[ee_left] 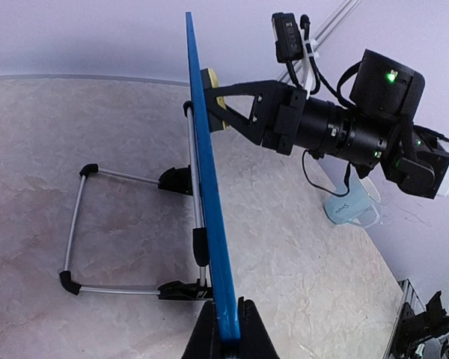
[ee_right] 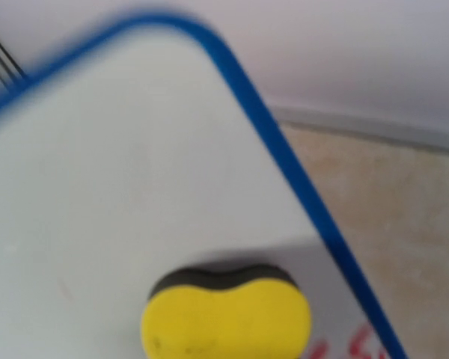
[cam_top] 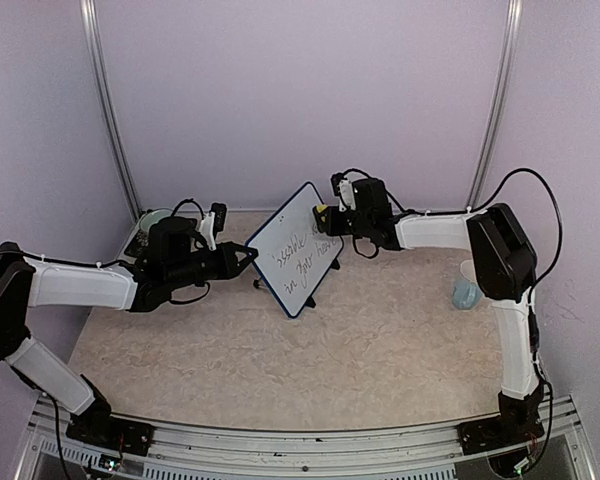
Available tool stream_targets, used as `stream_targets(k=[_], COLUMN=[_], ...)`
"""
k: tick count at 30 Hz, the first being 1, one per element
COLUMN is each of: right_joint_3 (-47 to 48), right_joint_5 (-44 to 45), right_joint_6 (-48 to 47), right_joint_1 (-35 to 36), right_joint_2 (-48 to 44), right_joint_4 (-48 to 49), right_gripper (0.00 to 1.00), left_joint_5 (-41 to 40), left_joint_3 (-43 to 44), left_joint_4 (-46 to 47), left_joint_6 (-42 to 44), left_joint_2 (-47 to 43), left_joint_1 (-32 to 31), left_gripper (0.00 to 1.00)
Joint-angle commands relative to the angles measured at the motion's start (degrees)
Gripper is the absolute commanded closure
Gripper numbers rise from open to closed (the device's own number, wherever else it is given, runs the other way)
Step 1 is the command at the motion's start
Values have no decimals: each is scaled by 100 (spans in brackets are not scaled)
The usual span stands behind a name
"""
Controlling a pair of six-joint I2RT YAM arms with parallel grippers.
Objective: Erase the whiteboard
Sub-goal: Erase the whiteboard at the center of the board.
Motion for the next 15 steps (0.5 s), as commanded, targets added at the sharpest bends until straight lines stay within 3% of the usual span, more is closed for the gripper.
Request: stream_targets(k=[1,15], right_joint_3=[-640,-844], right_joint_5=[-274,-333], right_joint_6=[131,188], right_joint_1=[159,163], right_joint_2=[17,-167], right_joint_4=[-41,145], right_gripper=[92,92], left_joint_5=[461,426], left_joint_3=[-52,-57], left_joint_4=[51,37], left_joint_6=[-32,-43], left_joint_2=[-56,-92], left_joint_1=[-57,-49], left_gripper=[100,84])
